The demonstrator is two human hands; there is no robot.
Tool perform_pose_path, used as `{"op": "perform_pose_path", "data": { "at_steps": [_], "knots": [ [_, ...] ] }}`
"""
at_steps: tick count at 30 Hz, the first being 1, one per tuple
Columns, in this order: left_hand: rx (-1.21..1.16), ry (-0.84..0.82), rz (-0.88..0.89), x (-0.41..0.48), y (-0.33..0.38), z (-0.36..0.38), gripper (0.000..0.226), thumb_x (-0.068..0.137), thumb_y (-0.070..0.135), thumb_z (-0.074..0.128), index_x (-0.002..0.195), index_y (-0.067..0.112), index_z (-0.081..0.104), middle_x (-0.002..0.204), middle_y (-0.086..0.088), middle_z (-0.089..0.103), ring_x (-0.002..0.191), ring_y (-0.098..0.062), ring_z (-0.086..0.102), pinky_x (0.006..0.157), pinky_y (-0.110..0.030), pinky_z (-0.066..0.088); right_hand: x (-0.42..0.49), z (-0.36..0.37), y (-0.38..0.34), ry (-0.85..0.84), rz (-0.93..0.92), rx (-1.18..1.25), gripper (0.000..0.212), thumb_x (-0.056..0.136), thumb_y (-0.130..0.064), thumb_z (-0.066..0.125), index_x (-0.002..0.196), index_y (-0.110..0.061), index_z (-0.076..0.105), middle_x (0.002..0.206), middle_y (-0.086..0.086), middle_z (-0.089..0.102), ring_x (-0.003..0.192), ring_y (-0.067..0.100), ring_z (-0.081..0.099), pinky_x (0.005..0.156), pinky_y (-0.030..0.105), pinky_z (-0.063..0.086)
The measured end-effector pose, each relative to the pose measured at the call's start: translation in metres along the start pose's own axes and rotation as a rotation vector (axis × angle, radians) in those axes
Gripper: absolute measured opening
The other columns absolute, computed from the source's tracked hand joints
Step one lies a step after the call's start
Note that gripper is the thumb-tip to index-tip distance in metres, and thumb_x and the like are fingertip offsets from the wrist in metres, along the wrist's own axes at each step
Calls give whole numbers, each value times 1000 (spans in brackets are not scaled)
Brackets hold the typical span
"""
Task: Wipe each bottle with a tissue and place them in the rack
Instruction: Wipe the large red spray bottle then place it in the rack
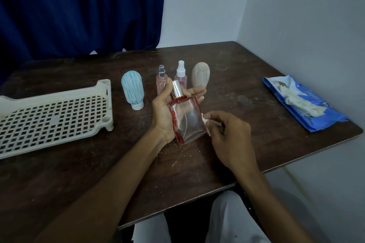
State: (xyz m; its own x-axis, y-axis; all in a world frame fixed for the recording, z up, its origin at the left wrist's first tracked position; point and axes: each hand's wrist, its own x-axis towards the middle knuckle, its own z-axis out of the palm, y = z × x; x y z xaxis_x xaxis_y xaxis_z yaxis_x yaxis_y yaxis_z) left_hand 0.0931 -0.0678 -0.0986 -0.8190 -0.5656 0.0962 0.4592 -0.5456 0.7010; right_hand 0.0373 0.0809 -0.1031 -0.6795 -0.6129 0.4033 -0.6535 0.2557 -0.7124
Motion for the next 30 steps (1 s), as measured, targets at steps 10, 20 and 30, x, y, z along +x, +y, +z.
{"op": "perform_pose_path", "data": {
  "at_steps": [10,20,30],
  "knots": [
    [1,-7,33,-5,4,4,62,105,41,27,72,3,63,103,-25,72,104,-34,69,88,-39,56,29,1,-18,-62,15,57,21,95,-12,62,114,-17,70,88,-28,55,79,-20,55,72,-3,43],
    [52,-10,75,0,-1,-1,51,103,39,29,93,-3,57,102,-24,73,108,-35,68,99,-41,50,-2,-4,2,-95,84,-6,16,94,-11,64,105,-18,73,85,-26,60,79,-26,53,69,-4,39],
    [42,-18,46,-3,1,1,56,104,42,29,84,-2,57,109,-27,69,109,-35,67,100,-47,50,20,11,-32,103,-182,-18,17,91,-8,69,106,-13,74,101,-1,71,86,-2,61,79,1,45]
  ]
}}
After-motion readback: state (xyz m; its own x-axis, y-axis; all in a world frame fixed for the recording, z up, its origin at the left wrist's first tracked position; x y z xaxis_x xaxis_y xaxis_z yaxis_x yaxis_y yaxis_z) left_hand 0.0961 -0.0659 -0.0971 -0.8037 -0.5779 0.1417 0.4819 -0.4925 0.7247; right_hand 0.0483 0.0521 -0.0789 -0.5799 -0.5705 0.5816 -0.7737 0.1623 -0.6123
